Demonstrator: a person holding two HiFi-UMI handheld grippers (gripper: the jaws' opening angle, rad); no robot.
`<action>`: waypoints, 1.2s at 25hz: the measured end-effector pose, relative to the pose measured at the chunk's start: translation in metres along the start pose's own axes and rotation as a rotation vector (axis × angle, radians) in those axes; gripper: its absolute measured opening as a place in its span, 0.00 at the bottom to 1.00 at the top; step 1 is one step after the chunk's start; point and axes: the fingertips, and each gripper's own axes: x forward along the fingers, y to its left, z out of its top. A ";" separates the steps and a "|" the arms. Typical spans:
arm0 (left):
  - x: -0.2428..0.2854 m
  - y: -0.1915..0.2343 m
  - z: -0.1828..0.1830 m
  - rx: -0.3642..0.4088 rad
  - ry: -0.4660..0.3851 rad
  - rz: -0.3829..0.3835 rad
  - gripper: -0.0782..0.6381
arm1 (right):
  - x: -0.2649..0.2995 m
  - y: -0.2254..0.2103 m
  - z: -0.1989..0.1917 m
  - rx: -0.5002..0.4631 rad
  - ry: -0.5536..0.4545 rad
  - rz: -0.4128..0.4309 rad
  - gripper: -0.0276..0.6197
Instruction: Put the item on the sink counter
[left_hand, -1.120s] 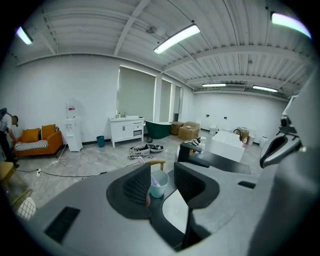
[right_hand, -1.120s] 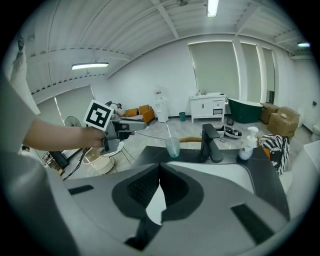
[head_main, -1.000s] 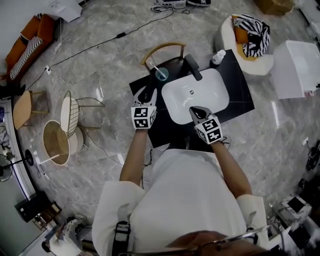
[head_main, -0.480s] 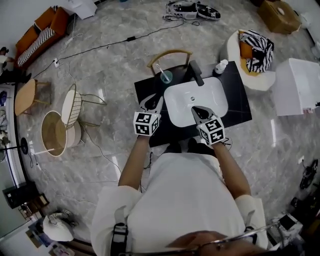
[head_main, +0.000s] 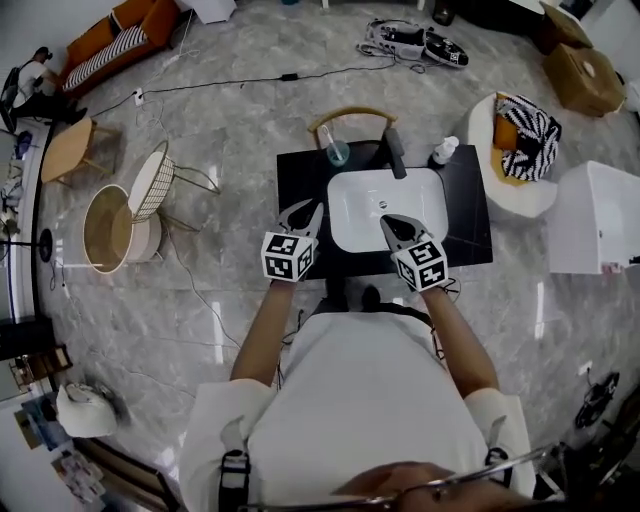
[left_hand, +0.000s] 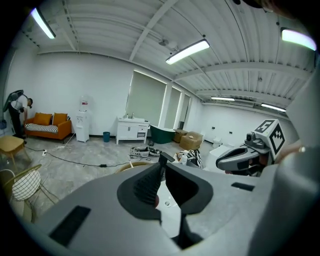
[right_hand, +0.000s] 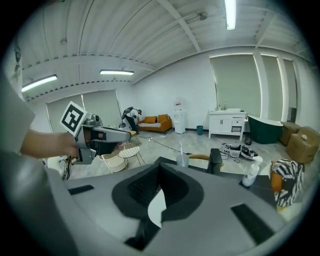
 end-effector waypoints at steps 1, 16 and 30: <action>-0.005 -0.005 -0.002 -0.008 0.001 0.011 0.15 | -0.005 0.001 -0.001 0.000 -0.003 0.013 0.05; -0.087 -0.092 -0.025 -0.072 -0.072 0.109 0.12 | -0.070 0.022 -0.005 -0.031 -0.089 0.121 0.05; -0.131 -0.090 -0.031 -0.087 -0.103 0.123 0.12 | -0.084 0.043 0.012 -0.049 -0.180 0.113 0.05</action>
